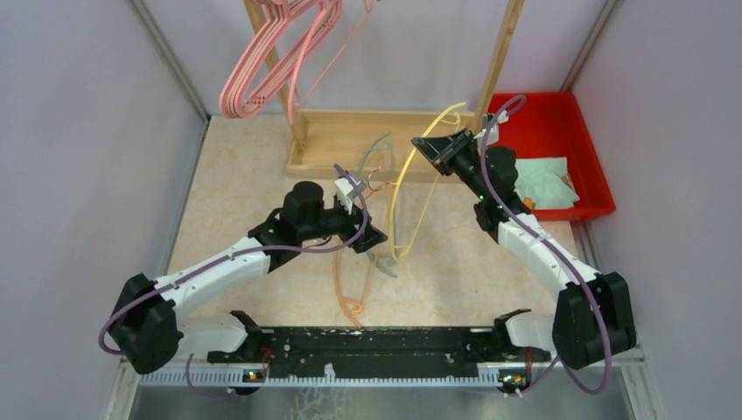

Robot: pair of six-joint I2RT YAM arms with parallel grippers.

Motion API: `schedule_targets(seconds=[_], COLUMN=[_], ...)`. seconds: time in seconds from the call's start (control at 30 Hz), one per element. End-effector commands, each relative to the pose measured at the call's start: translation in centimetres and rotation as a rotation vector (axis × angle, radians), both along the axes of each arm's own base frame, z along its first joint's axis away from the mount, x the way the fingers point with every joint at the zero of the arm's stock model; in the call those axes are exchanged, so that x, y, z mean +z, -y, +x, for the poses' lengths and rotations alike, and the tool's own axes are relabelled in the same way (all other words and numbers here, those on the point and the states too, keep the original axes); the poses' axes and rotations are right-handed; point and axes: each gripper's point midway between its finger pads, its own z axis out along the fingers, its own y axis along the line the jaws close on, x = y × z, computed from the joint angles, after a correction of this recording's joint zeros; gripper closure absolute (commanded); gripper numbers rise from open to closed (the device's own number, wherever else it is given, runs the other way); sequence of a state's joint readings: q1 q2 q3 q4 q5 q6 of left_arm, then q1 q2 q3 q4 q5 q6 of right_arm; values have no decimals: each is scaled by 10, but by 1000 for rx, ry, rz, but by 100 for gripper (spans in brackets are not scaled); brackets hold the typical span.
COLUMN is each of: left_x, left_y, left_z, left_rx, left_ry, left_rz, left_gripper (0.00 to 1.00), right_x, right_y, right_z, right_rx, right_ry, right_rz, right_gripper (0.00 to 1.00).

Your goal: Organize the hangers

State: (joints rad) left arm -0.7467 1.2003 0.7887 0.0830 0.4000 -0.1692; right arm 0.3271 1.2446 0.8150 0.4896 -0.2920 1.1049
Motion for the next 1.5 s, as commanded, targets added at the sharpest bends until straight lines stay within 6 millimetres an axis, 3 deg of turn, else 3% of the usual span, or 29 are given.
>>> schedule_targets(seconds=[0.0, 0.17, 0.33, 0.57, 0.67, 0.83, 0.87, 1.03, 1.13, 1.23, 1.33, 1.47], left_x=[-4, -14, -14, -38, -46, -33, -28, -3, 6, 24, 46, 78], left_y=[9, 18, 31, 45, 47, 46, 43, 30, 13, -10, -28, -28], left_z=[10, 7, 2, 10, 17, 31, 35, 54, 69, 81, 86, 93], left_rx=[55, 53, 46, 70, 97, 143, 163, 260, 348, 456, 516, 498], left_ry=[39, 10, -3, -15, -13, 61, 81, 165, 206, 249, 298, 325], left_rz=[-50, -86, -115, -92, -79, -79, -77, -24, 79, 144, 187, 244], left_gripper=[21, 20, 21, 25, 35, 86, 98, 100, 100, 100, 100, 100], right_x=[101, 127, 129, 139, 144, 146, 144, 114, 88, 64, 40, 22], right_y=[8, 11, 17, 15, 19, 25, 26, 28, 27, 32, 46, 69], right_z=[-17, -26, -28, -44, -52, -62, -62, -59, -57, -62, -66, -74], right_rx=[-24, -14, -33, 46, 53, 44, 38, 3, -16, -43, -97, -177], right_ry=[228, 268, 272, 274, 278, 279, 273, 191, 122, 89, 45, 22], right_rz=[150, 225, 283, 416, 436, 420, 411, 320, 194, 65, -47, -120], right_gripper=[100, 100, 100, 100, 100, 100, 100, 97, 63, 45, 36, 35])
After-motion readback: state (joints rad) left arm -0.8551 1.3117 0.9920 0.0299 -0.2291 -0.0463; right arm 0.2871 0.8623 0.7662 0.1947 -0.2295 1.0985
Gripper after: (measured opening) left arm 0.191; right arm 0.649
